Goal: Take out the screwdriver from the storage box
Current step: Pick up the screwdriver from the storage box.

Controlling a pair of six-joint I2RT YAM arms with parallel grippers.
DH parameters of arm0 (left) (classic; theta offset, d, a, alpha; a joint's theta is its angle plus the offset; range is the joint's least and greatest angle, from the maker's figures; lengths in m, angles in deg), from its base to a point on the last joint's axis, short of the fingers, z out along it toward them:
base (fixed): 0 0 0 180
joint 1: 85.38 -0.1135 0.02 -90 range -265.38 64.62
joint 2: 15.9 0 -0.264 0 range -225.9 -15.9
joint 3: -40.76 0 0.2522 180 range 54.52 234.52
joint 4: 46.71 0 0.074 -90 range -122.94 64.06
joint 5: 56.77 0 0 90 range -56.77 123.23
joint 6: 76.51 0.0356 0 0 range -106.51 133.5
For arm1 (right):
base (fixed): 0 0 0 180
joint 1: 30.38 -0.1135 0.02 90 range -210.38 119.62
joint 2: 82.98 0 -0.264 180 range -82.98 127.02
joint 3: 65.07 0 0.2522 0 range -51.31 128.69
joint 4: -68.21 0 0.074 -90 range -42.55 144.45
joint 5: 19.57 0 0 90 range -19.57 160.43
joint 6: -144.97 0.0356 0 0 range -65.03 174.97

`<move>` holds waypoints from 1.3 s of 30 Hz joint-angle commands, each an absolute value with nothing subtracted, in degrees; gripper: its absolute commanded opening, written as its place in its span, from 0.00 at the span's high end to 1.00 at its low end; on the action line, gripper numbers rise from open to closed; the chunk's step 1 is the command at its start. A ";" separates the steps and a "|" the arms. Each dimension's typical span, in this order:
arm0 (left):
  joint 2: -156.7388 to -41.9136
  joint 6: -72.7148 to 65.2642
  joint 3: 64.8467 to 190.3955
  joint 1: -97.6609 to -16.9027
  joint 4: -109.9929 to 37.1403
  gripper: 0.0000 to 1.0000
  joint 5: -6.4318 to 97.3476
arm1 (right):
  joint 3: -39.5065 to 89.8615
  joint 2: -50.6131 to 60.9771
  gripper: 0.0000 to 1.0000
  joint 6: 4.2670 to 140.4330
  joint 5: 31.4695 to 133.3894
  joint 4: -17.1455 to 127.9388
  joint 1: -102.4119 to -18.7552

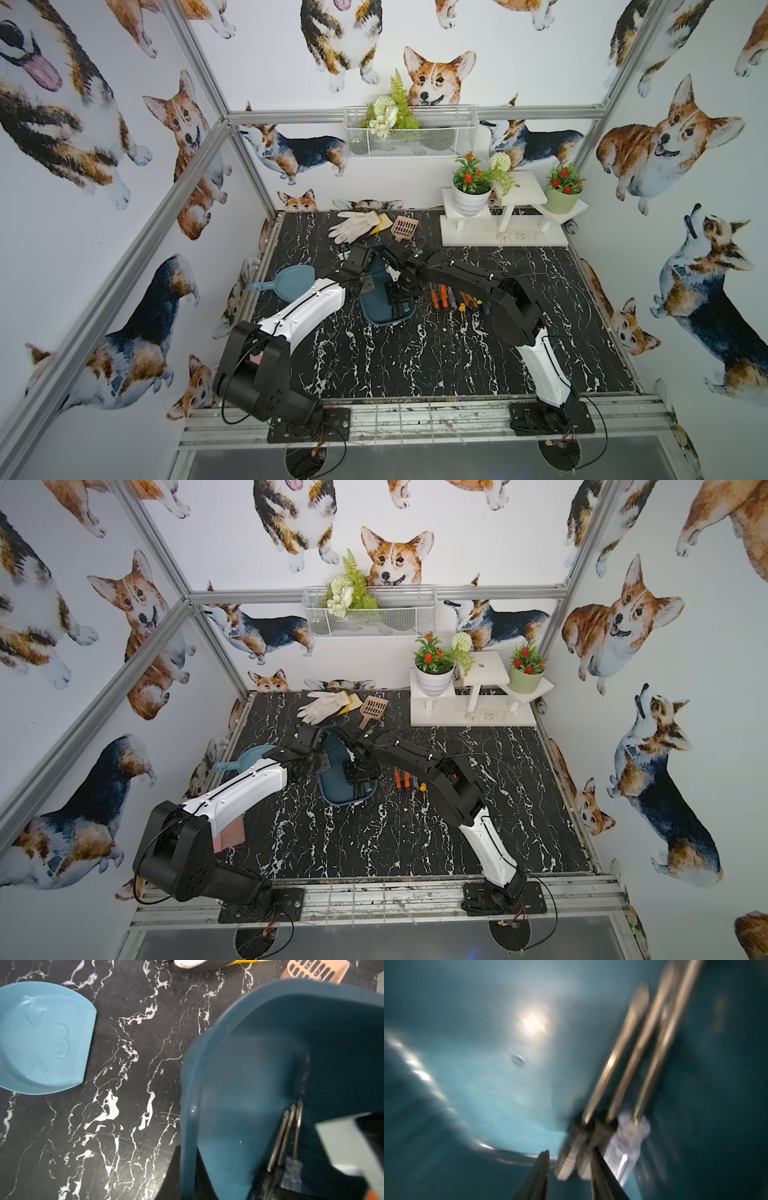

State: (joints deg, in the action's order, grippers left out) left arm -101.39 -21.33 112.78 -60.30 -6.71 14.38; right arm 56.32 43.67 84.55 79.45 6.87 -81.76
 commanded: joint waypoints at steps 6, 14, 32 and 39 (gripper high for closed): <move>-101.59 -22.20 112.74 -60.33 -9.04 1.00 14.69 | 54.63 41.17 0.60 84.41 77.73 7.58 -81.80; -102.15 -22.20 112.96 -60.35 -9.02 1.00 14.98 | 54.35 44.10 0.60 85.72 81.56 9.37 -81.80; -104.40 -22.54 112.35 -60.31 -9.86 1.00 15.58 | 62.10 53.75 0.60 84.98 84.10 2.13 -81.87; -104.40 -22.47 112.44 -60.34 -9.78 1.00 15.30 | 62.89 54.85 0.61 84.63 79.73 -1.80 -81.81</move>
State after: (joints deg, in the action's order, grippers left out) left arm -104.56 -22.54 112.16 -60.54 -7.51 14.31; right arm 64.04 53.46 85.36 85.52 0.82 -81.76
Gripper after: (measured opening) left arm 0.108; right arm 0.394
